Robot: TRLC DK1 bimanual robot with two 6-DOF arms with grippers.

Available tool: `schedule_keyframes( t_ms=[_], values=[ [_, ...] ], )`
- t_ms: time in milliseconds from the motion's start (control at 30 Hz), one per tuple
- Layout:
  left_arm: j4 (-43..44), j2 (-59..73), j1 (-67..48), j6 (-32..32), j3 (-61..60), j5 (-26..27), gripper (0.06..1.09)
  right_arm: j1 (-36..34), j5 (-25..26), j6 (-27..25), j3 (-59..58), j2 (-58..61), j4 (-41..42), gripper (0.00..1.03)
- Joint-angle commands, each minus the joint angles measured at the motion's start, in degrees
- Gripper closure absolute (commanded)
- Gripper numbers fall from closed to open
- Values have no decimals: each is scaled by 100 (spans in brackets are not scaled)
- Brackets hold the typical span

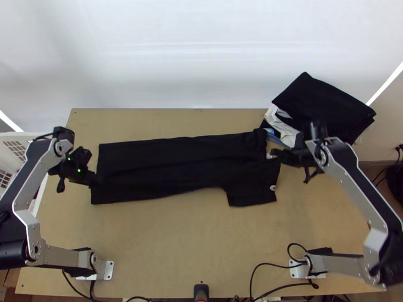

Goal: Fold the t-shirt

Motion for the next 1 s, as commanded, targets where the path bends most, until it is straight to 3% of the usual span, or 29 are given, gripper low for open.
schedule_keyframes(
  t_ms=[0,533,833,867,900,967],
  values=[
    [15,239,98,-84,326,72,104,-146,147,59,512,403,72,100],
    [-169,1803,98,-647,2884,301,104,-76,209,15,2410,1695,212,100],
    [-477,2708,19,-735,3833,301,104,30,349,15,2771,2029,230,100],
    [-486,2744,1,-735,3877,301,98,47,446,15,2788,2029,230,96],
    [-495,2744,-25,-726,3895,292,78,56,472,15,2797,2020,239,75],
    [-442,2717,-25,-796,3956,301,30,83,551,24,2788,1914,388,11]
  ],
)
